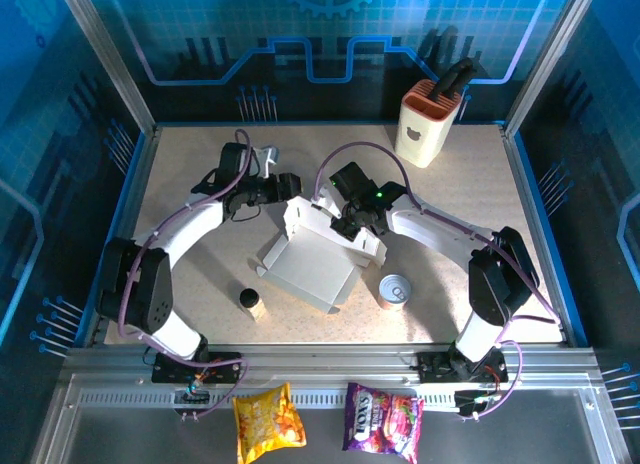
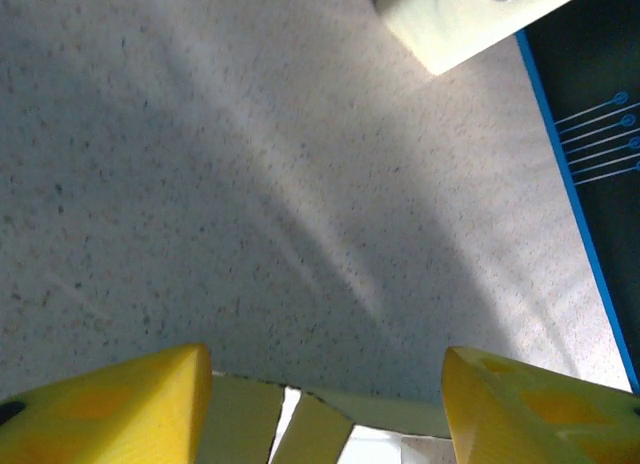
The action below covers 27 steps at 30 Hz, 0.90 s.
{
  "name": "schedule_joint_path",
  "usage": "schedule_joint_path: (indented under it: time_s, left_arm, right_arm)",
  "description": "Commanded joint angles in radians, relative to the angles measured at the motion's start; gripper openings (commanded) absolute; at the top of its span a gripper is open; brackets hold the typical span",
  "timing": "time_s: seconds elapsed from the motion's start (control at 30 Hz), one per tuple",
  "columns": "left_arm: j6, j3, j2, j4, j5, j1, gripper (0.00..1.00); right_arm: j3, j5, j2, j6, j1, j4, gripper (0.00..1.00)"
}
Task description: Fold the paper box
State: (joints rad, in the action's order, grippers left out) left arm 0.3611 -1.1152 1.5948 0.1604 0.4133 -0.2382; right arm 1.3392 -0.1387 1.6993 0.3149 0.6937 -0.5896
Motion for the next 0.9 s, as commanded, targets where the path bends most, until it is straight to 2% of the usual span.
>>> schedule_joint_path:
  time_s: [0.0, 0.33, 0.87]
  left_arm:
    - [-0.003, -0.043, 0.017, 0.111, 0.043, 0.005, 0.62]
    - [-0.016, -0.041, 0.048, 0.15, 0.058, 0.002, 0.6]
    - [-0.017, 0.001, 0.044, 0.145, 0.053, 0.003, 0.47]
  right_arm:
    - [0.001, 0.015, 0.018, 0.008, 0.005, -0.039, 0.04]
    - [0.015, 0.01, 0.027, 0.009, 0.01, -0.052, 0.07]
    - [0.035, 0.016, 0.012, -0.003, 0.019, -0.067, 0.17]
